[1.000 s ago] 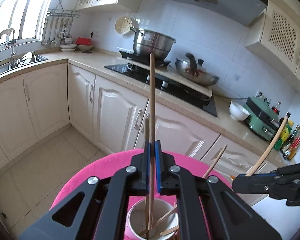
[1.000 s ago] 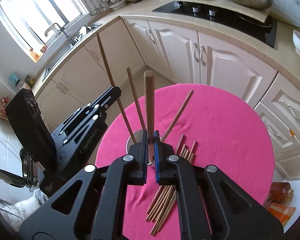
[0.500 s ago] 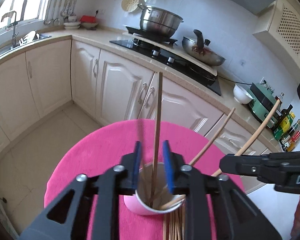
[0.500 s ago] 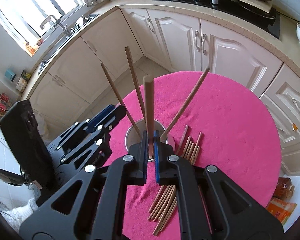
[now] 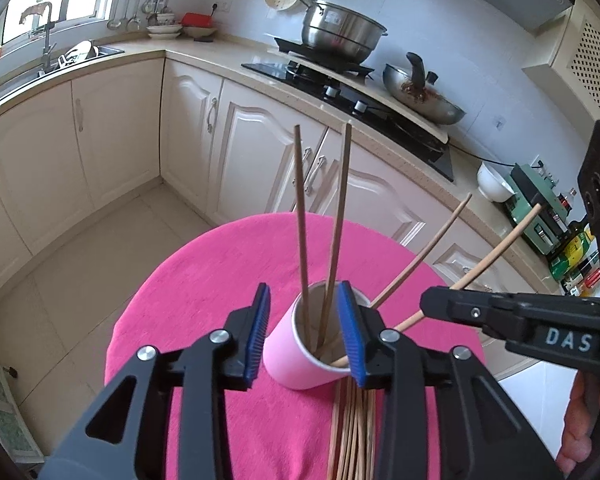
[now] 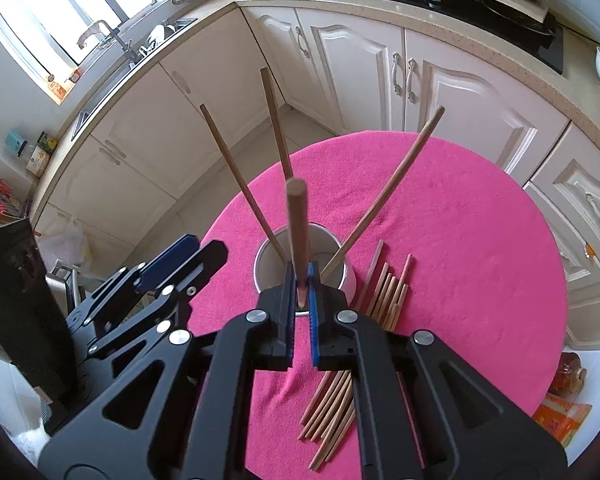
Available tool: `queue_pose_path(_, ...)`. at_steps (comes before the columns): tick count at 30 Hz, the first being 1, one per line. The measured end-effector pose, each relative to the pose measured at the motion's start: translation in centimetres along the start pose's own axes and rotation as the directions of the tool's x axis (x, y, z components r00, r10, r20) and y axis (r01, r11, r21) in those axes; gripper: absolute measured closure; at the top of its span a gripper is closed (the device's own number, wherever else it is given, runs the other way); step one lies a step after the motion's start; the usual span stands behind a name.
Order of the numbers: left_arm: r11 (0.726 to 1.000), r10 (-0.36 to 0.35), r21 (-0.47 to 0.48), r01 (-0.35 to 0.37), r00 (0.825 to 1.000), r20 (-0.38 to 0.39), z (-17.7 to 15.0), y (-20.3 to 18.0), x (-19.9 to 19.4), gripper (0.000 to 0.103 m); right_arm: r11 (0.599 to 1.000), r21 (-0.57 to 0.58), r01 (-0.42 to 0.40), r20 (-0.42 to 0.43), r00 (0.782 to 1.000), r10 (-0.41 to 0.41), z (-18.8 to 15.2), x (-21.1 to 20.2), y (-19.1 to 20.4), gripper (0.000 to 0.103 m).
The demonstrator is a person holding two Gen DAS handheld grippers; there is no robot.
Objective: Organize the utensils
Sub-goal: 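Raise the left gripper's chopstick into the cup while the right gripper releases its own there, then move both open grippers back down to the chopstick pile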
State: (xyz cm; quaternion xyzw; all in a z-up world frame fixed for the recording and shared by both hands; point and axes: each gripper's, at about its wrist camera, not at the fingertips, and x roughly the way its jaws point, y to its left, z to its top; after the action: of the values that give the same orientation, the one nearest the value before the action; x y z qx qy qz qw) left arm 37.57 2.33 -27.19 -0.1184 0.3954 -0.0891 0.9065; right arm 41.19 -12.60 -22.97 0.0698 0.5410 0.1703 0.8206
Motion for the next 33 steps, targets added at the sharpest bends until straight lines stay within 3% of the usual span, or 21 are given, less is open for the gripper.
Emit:
queue_pose_path(5,1.0,0.007,-0.006,-0.007,1.0,-0.018,-0.8,0.0,-0.6,0.068,1.0,0.019,0.012,-0.007,1.0,-0.012,-0.5,0.2,-0.3,0.096)
queue_pose_path(6,1.0,0.006,-0.008,-0.006,1.0,-0.025,-1.0,0.0,-0.6,0.068,1.0,0.024,0.02,-0.008,1.0,-0.019,-0.6,0.2,-0.5,0.092)
queue_pose_path(8,1.0,-0.002,-0.019,0.001,0.999,-0.041,-1.3,-0.2,-0.6,0.066,0.999,0.037,0.023,-0.004,1.0,-0.023,-0.8,0.0,-0.9,0.072)
queue_pose_path(9,1.0,-0.01,-0.027,0.009,0.999,-0.051,-1.6,-0.2,-0.6,0.065,0.998,0.051,0.021,0.005,1.0,-0.021,-1.0,-0.2,-1.2,0.05)
queue_pose_path(10,1.0,-0.016,-0.028,0.014,0.998,-0.058,-1.9,-0.4,-0.6,0.065,0.998,0.058,0.023,0.015,1.0,-0.023,-1.1,-0.4,-1.4,0.048)
queue_pose_path(20,0.999,-0.019,0.026,0.023,0.989,-0.147,-5.1,-2.3,0.2,0.065,0.994,0.099,0.053,0.066,0.996,-0.059,-3.8,-3.3,-4.8,0.048)
queue_pose_path(26,0.999,-0.007,0.039,0.016,0.974,-0.225,-7.0,-2.6,1.7,0.065,0.983,0.144,0.118,-0.047,0.993,-0.113,-8.1,-0.4,-7.9,0.048)
queue_pose_path(33,0.999,0.02,0.048,-0.004,0.942,-0.334,-9.6,-2.6,3.8,0.065,0.976,0.112,0.184,-0.187,0.969,-0.161,-12.5,5.7,-8.3,0.048)
